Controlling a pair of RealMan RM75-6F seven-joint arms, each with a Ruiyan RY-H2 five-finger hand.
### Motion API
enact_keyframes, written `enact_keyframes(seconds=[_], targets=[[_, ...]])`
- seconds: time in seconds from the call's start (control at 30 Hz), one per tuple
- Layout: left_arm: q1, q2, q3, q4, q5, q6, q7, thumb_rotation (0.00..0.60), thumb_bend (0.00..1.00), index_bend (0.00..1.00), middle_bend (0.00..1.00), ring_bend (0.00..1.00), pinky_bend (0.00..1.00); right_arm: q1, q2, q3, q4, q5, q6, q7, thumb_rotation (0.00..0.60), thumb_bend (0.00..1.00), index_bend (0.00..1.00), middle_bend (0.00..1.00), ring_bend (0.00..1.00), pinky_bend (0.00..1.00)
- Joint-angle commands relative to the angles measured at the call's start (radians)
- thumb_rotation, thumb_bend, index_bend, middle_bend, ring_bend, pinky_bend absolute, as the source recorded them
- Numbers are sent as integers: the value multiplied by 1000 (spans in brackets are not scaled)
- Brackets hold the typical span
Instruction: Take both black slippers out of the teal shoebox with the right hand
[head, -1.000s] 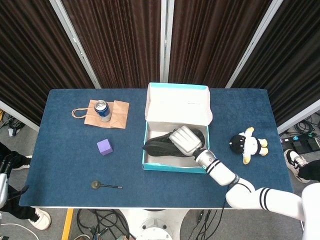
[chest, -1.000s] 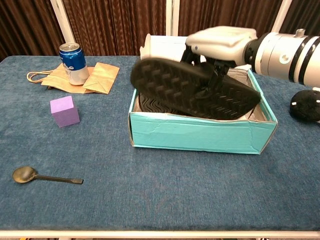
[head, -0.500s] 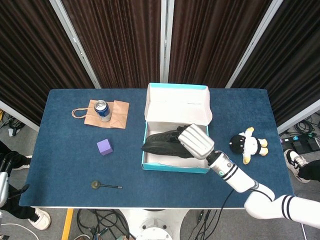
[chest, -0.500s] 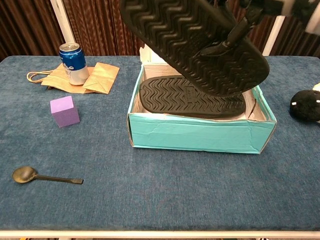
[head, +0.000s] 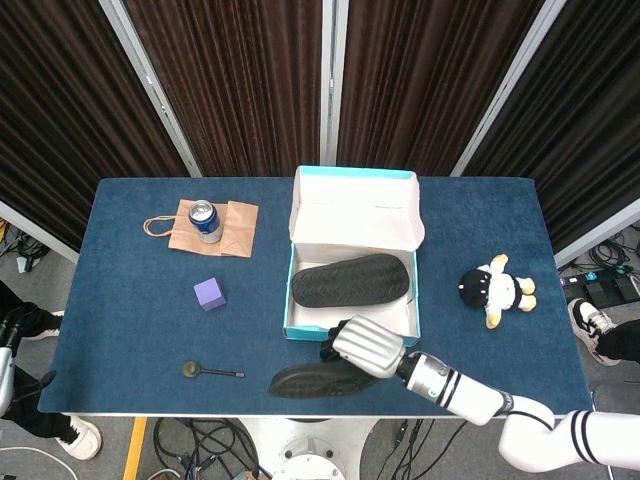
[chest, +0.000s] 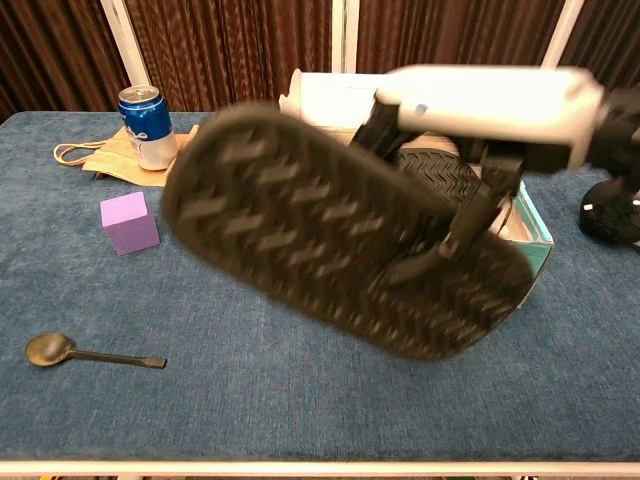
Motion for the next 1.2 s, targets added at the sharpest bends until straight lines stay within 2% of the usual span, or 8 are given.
enact_keyframes(seconds=[0.03,0.3,0.37,0.47,0.53,0.7,0.93,1.2], targets=[[3,0,0,3,-3,1,-3,600,0,163,87,13,47,21,-77,-18,37,18,-51,-65,600,326,713,576,418,379],[7,-5,1,15,-3,1,-17,600,0,163,87,13,47,24,-183,-11,93,107,-112,-290,600,312,637,493,276,186],[7,-7,1,18,-4,0,-18,600,0,163,87,13,47,28,-188,-10,94,140,-134,-357,600,293,486,374,156,78],[5,-9,0,21,-2,-1,-21,600,0,163,87,13,46,26,-201,1,92,178,-134,-414,600,181,105,86,2,0],[3,-10,0,21,-1,-4,-21,600,0,163,87,13,47,26,-210,11,94,197,-128,-434,600,123,10,12,0,0],[-2,-11,-2,23,1,-10,-22,600,0,163,87,13,47,30,-246,48,137,226,-93,-482,600,60,0,0,0,0],[-5,-15,-4,30,-5,-20,-25,600,0,163,87,13,47,44,-275,93,202,270,-75,-492,600,52,0,0,0,0],[-5,-18,-4,41,-6,-22,-31,600,0,163,87,13,47,32,-195,169,185,278,0,-381,600,52,0,2,0,0]])
